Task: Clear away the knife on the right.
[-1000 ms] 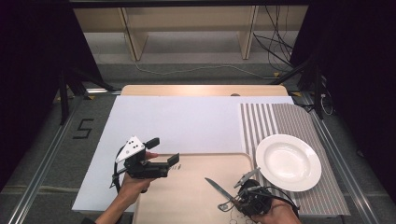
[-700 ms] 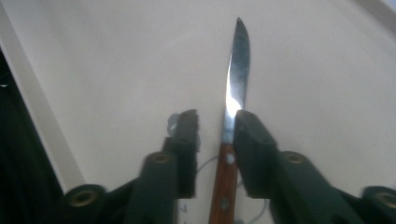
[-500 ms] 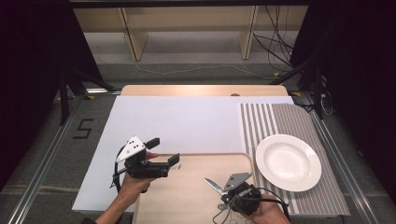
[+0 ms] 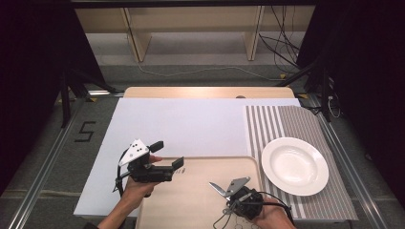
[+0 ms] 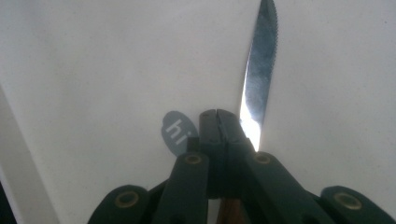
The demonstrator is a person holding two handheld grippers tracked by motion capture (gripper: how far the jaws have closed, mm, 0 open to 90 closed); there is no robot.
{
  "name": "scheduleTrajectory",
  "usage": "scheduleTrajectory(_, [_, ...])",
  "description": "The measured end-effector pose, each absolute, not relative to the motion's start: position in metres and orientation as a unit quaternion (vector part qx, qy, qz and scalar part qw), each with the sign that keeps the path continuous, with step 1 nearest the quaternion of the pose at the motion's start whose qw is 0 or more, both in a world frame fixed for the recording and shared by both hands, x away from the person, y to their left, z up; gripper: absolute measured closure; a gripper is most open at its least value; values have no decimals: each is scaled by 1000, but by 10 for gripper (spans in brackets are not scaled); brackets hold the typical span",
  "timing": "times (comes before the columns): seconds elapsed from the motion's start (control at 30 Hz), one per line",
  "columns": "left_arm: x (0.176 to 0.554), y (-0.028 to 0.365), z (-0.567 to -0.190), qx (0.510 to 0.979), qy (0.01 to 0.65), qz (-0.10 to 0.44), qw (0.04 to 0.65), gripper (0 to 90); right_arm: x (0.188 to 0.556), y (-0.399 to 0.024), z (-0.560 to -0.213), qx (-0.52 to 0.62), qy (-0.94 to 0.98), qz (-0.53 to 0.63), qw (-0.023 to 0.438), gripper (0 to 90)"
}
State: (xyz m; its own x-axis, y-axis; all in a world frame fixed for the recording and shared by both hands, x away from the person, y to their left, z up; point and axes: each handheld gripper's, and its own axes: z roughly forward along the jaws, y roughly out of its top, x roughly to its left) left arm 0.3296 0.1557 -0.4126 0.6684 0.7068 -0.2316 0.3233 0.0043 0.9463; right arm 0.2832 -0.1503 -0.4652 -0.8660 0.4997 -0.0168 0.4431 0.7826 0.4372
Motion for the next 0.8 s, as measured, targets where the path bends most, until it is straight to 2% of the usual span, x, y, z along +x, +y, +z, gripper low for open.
scheduleTrajectory(0.8, [329, 157, -412, 688, 375, 160, 601, 23, 290, -173, -460, 285, 939, 176, 74, 900])
